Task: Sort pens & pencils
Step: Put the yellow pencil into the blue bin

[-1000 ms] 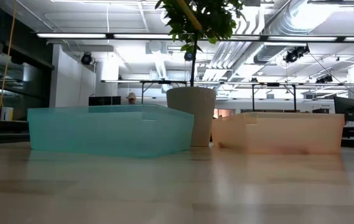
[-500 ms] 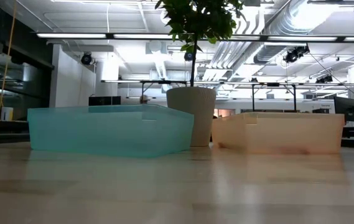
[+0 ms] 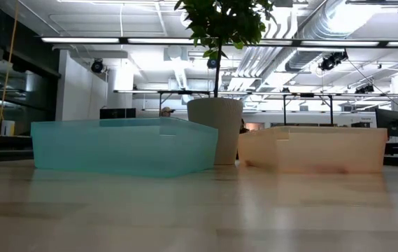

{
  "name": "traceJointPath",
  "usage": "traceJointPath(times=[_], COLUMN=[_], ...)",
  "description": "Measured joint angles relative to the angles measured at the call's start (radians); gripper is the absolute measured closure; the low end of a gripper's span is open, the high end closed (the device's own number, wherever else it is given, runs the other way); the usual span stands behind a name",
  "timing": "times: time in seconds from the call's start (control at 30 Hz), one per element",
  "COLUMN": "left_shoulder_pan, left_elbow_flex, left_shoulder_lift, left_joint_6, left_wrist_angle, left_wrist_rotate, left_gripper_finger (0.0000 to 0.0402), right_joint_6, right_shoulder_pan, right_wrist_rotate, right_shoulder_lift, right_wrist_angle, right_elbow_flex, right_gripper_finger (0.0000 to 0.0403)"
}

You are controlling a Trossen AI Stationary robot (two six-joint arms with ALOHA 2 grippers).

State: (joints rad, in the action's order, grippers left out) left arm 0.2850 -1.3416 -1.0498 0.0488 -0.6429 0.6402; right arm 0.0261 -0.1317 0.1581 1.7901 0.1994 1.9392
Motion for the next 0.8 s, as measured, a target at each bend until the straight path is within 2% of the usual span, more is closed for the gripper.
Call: traceJointPath(times=[0.2,0.43,0.8], left_shoulder_pan=[-0.095,-0.167,-0.204], left_elbow_flex=[0.015,0.016,0.016], left_shoulder_lift=[0.0,-0.001,-0.002], left_joint_6=[-0.077,-0.111,-0.159], left_wrist_angle=[0.126,0.187,0.233], left_wrist_rotate=[-0.133,-0.25,-0.29], left_gripper_finger=[0.0241,0.0241,0.0241], right_joint_6=[-0.052,-0.079,-0.095], right_shoulder_pan=[0.01,0.027,0.041], right_wrist_rotate=[0.033,0.04,0.025], right_shoulder_lift=[0.0,-0.001,0.0], right_wrist_angle=[0.016,0.04,0.006], right_elbow_flex=[0.058,0.106,0.105], right_gripper_finger=[0.0402,0.0402,0.0402])
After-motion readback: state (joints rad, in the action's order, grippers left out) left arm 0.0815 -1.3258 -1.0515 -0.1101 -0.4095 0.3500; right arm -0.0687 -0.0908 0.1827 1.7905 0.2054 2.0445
